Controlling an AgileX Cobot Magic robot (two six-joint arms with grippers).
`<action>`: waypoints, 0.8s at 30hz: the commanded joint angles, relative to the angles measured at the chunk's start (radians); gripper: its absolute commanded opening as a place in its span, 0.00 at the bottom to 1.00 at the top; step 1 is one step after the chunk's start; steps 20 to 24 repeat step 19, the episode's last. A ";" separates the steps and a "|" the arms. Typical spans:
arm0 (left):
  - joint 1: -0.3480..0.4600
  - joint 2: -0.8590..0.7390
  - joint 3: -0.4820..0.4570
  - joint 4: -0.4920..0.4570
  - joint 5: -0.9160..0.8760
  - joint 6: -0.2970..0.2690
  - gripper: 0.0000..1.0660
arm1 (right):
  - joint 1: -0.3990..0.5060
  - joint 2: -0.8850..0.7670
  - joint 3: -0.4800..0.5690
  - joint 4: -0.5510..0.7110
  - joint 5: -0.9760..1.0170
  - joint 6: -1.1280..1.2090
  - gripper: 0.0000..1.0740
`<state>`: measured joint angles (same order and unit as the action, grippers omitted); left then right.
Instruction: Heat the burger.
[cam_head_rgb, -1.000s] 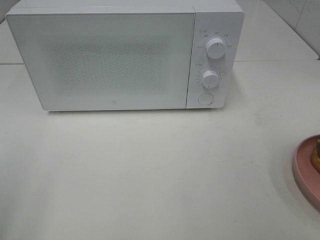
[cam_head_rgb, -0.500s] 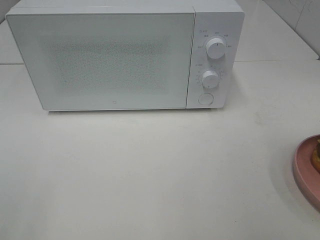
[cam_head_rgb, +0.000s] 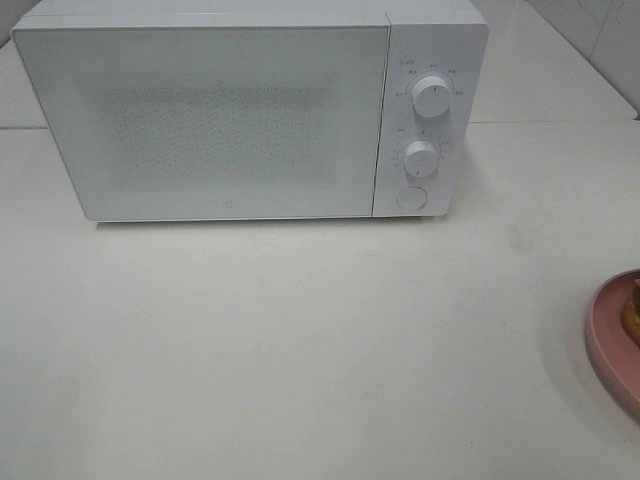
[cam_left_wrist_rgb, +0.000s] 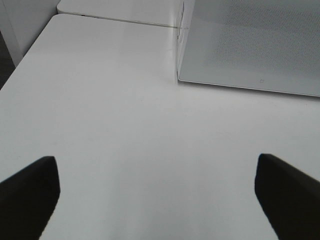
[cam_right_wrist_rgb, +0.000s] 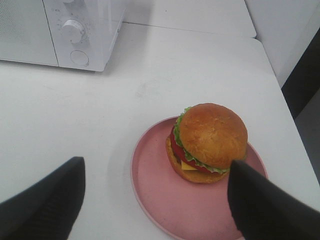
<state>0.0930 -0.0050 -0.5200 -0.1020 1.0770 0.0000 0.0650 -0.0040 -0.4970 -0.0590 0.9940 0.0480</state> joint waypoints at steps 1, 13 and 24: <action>-0.004 -0.023 0.002 0.002 -0.004 -0.009 0.92 | -0.002 -0.022 0.000 -0.004 0.001 -0.009 0.71; -0.004 -0.023 0.002 0.001 -0.005 0.000 0.92 | -0.002 -0.022 0.000 -0.004 0.001 -0.009 0.71; -0.004 -0.023 0.002 0.001 -0.005 0.000 0.92 | -0.002 -0.022 0.000 -0.004 0.001 -0.009 0.71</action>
